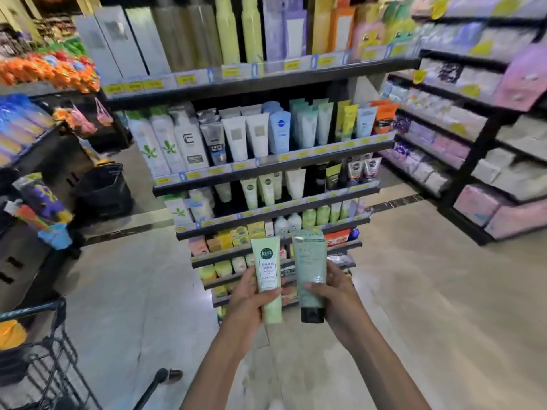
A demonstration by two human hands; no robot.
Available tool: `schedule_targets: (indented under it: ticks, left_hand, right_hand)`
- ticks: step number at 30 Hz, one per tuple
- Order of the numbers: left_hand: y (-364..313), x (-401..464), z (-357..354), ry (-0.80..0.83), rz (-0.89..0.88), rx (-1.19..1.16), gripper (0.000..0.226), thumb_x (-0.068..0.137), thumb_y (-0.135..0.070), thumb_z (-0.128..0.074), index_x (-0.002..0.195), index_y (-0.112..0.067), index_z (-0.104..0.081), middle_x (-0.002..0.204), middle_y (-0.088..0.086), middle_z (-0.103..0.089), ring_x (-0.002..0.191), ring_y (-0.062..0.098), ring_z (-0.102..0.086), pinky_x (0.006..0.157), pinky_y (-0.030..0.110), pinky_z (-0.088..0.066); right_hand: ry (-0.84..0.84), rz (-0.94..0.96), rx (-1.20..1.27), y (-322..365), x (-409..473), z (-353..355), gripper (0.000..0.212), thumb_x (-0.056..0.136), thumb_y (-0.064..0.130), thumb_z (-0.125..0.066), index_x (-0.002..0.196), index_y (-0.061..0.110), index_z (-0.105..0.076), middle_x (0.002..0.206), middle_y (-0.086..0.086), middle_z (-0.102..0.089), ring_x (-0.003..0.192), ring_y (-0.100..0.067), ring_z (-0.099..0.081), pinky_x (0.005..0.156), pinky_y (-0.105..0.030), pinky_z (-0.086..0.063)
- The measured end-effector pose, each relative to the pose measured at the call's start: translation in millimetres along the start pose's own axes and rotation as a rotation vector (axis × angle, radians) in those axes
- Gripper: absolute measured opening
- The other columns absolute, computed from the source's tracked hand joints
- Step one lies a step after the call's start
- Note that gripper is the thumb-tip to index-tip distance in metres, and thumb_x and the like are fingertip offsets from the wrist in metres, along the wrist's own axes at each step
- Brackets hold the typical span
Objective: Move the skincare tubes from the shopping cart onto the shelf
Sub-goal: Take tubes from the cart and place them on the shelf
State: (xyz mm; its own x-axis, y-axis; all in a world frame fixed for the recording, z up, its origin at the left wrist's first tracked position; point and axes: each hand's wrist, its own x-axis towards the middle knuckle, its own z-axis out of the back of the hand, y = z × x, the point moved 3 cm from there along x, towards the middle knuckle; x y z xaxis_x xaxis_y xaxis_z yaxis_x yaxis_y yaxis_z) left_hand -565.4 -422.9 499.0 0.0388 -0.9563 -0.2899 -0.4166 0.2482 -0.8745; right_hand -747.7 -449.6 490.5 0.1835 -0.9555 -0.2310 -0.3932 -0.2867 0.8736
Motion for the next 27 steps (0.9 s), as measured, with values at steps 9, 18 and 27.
schedule_targets:
  ticks: [9, 18, 27]
  left_hand:
    - [0.3, 83.6, -74.2, 0.058, 0.001, 0.013, 0.066, 0.086, 0.015, -0.066, 0.143, -0.012, -0.047, 0.118, 0.019, -0.073, 0.101, 0.039, -0.073, 0.083, 0.048, -0.061]
    - [-11.5, 180.3, -131.9, 0.047, -0.014, -0.014, 0.059, 0.087, 0.014, -0.065, 0.134, -0.019, -0.054, 0.116, 0.016, -0.074, 0.100, 0.037, -0.074, 0.091, 0.052, -0.059]
    - [-13.3, 246.0, -163.5, -0.006, -0.017, 0.020, 0.061, 0.087, 0.011, -0.067, 0.136, -0.021, -0.051, 0.116, 0.013, -0.075, 0.109, 0.034, -0.071, 0.097, 0.052, -0.055]
  right_hand:
    - [-0.063, 0.050, -0.012, 53.9, 68.7, 61.0, 0.077, 0.068, 0.002, -0.076, 0.140, 0.018, -0.057, 0.120, -0.018, -0.073, 0.110, -0.043, -0.069, 0.079, -0.043, -0.060]
    - [-0.049, 0.035, -0.067, 113.5, 152.8, 102.3, 0.066, 0.068, 0.004, -0.078, 0.131, 0.019, -0.064, 0.117, -0.018, -0.074, 0.100, -0.036, -0.072, 0.078, -0.041, -0.059]
    - [-0.020, -0.007, -0.055, 140.4, 226.6, 141.8, 0.068, 0.069, 0.006, -0.078, 0.133, 0.017, -0.061, 0.117, -0.017, -0.075, 0.097, -0.032, -0.073, 0.071, -0.037, -0.060]
